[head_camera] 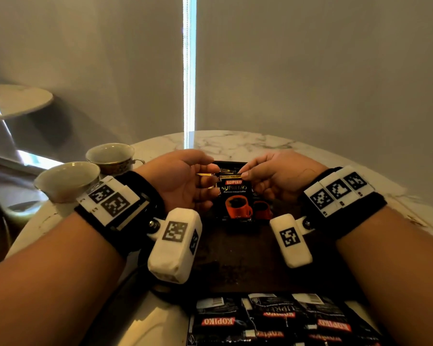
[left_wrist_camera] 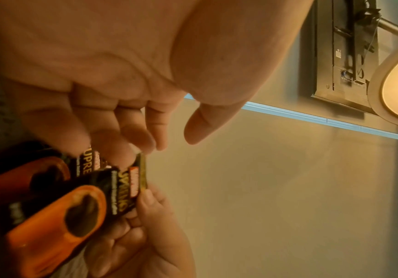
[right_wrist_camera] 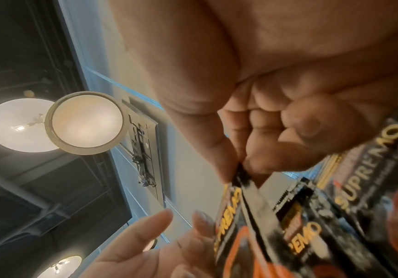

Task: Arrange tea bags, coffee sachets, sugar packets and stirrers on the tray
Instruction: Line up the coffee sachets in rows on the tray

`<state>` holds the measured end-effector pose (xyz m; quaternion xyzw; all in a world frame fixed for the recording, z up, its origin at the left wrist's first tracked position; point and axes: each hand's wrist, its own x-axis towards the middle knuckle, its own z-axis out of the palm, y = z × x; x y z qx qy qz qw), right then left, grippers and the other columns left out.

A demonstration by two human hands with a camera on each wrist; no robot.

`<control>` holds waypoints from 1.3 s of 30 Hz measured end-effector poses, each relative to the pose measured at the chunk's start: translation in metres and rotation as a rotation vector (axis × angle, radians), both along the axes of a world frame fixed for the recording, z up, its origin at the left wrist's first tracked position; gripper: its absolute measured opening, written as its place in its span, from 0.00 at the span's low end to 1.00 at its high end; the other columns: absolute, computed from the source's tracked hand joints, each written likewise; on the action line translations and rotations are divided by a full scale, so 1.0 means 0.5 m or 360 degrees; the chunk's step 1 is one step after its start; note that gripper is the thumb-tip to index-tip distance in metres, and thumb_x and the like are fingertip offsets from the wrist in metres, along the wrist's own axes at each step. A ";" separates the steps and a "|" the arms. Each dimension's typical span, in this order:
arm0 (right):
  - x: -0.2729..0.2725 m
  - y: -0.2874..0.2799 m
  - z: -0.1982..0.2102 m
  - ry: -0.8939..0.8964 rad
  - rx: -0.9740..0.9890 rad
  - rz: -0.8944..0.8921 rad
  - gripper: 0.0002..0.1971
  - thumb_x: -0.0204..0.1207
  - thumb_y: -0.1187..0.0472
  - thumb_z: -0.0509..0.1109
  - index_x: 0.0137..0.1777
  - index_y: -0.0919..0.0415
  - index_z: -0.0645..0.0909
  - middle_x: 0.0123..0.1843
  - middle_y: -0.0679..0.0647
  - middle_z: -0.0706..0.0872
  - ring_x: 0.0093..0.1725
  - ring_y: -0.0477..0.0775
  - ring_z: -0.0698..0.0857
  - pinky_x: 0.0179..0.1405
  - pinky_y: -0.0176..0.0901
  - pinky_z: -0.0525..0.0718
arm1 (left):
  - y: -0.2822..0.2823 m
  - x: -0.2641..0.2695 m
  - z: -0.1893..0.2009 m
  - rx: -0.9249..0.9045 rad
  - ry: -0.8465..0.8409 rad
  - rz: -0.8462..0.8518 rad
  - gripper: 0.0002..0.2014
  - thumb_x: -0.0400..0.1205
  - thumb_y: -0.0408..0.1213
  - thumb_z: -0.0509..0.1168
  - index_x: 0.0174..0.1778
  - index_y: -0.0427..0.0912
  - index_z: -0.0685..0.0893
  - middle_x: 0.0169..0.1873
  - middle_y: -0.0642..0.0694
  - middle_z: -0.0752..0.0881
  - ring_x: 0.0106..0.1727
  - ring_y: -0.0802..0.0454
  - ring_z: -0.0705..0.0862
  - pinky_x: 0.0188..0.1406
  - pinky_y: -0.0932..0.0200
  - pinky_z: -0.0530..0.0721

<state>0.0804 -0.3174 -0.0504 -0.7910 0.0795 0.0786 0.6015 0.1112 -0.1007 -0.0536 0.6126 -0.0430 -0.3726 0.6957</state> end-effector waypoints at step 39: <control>0.001 0.011 -0.007 0.0011 -0.0193 -0.0087 0.04 0.79 0.69 0.72 0.52 0.68 0.82 0.40 0.62 0.87 0.27 0.52 0.88 0.20 0.39 0.81 | -0.023 -0.005 -0.031 0.0299 -0.0118 -0.0202 0.17 0.85 0.43 0.58 0.59 0.34 0.84 0.52 0.35 0.91 0.53 0.38 0.92 0.54 0.44 0.85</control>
